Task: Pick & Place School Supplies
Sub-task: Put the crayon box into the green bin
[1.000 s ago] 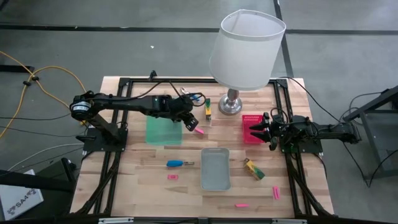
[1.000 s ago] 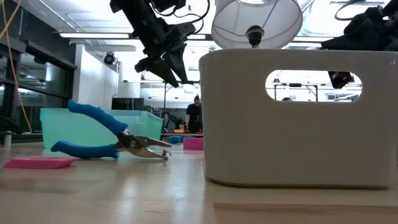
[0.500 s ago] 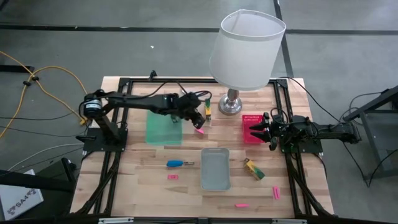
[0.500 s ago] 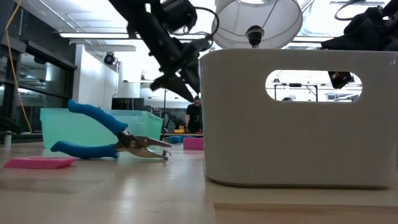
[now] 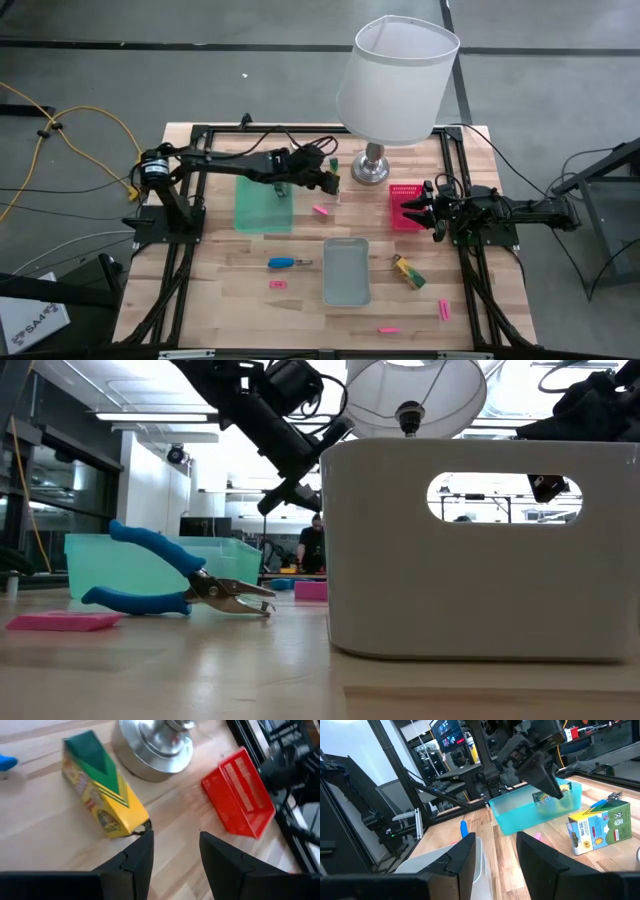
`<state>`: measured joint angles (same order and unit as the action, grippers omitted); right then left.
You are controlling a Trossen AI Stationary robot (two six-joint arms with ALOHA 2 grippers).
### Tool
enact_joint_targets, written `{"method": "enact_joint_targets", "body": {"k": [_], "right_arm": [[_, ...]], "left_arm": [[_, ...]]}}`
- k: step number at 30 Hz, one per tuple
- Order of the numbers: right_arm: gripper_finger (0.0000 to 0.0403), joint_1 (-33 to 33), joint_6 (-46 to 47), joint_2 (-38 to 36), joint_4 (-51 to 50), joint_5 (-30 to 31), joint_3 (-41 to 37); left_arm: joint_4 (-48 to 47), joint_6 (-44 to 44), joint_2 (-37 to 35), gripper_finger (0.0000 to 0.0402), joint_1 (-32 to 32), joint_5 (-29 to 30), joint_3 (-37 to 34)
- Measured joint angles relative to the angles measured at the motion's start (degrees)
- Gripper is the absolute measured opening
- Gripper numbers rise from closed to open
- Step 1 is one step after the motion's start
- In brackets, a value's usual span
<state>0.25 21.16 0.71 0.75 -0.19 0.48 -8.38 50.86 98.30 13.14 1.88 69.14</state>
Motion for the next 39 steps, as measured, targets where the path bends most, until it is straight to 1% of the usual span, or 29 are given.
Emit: {"method": "enact_joint_targets", "body": {"k": [7,12,19,21,26,31,35,39], "right_arm": [[0.0134,0.0,0.0,0.0,0.0,0.0,0.0],[0.0134,0.0,0.0,0.0,0.0,0.0,0.0],[0.0134,0.0,0.0,0.0,0.0,0.0,0.0],[0.0134,0.0,0.0,0.0,0.0,0.0,0.0],[0.0134,0.0,0.0,0.0,0.0,0.0,0.0],[0.0134,0.0,0.0,0.0,0.0,0.0,0.0],[0.0134,0.0,0.0,0.0,0.0,0.0,0.0],[0.0134,0.0,0.0,0.0,0.0,0.0,0.0]], "left_arm": [[0.9,1.2,0.0,0.0154,0.4,0.2,0.1],[5.9,-0.1,0.0,0.0154,0.2,-0.3,0.2],[11.3,2.2,0.0,0.0154,0.2,-0.5,0.2],[11.7,1.9,0.0,0.0154,0.2,-0.5,0.2],[11.7,6.0,0.0,0.0154,0.1,-0.8,0.2],[11.9,6.2,0.0,0.0154,-0.8,-0.9,0.2],[15.1,6.2,-0.1,0.0154,-1.4,-0.9,0.2],[15.7,6.2,-0.1,0.0154,-1.5,-0.9,0.2]]}}
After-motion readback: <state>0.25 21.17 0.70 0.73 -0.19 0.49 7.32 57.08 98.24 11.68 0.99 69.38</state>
